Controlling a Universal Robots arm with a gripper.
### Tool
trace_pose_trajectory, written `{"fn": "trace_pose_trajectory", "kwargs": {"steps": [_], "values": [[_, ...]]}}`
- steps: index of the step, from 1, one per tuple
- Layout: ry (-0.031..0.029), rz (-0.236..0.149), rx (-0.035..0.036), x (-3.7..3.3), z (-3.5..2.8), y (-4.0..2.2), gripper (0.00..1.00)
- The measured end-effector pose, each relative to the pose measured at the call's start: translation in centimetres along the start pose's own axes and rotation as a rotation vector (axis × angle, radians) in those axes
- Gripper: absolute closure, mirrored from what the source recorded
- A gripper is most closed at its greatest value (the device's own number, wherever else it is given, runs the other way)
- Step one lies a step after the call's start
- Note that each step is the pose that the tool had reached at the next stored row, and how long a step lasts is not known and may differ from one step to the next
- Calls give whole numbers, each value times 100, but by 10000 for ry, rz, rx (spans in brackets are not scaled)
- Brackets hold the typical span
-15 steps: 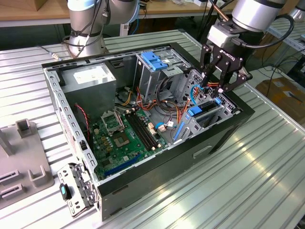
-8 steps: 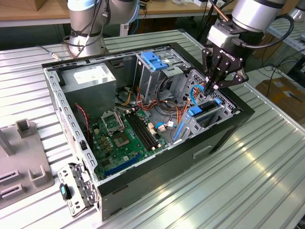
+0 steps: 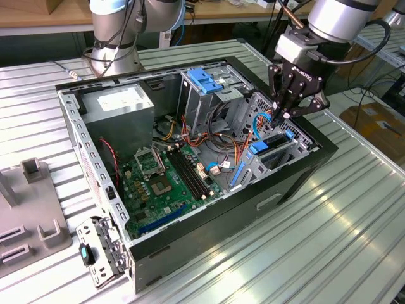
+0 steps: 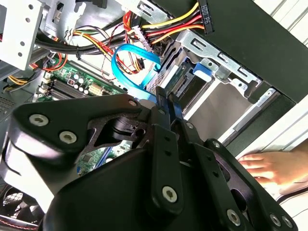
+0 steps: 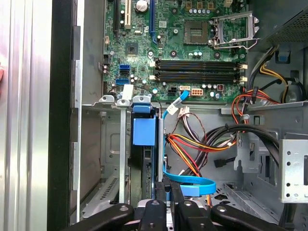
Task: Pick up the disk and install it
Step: 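Insert the first disk wire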
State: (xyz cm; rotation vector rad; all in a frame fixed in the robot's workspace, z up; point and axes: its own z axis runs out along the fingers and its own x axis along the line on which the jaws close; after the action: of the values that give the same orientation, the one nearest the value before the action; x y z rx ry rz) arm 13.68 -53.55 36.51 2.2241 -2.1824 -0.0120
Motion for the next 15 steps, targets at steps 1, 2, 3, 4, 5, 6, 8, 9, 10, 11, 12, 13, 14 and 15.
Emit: {"fn": "trace_pose_trajectory", "kwargs": {"steps": [1,2,3,4,5,6,8,9,10,11,12,13,14,15], "values": [[1,0,0,0,0,0,84],[0,0,0,0,0,0,84],[-3,1,1,1,2,7,84],[-2,0,7,2,2,17,84],[0,-2,18,3,1,29,84],[1,-5,38,7,2,49,84],[3,-13,83,24,3,87,84],[2,-19,99,38,3,94,84],[2,-24,105,46,3,97,84],[3,-33,114,65,4,101,84],[3,-37,120,77,4,104,84],[4,-39,121,82,4,105,84],[4,-40,121,82,4,105,84],[4,-40,121,82,4,105,84]]}}
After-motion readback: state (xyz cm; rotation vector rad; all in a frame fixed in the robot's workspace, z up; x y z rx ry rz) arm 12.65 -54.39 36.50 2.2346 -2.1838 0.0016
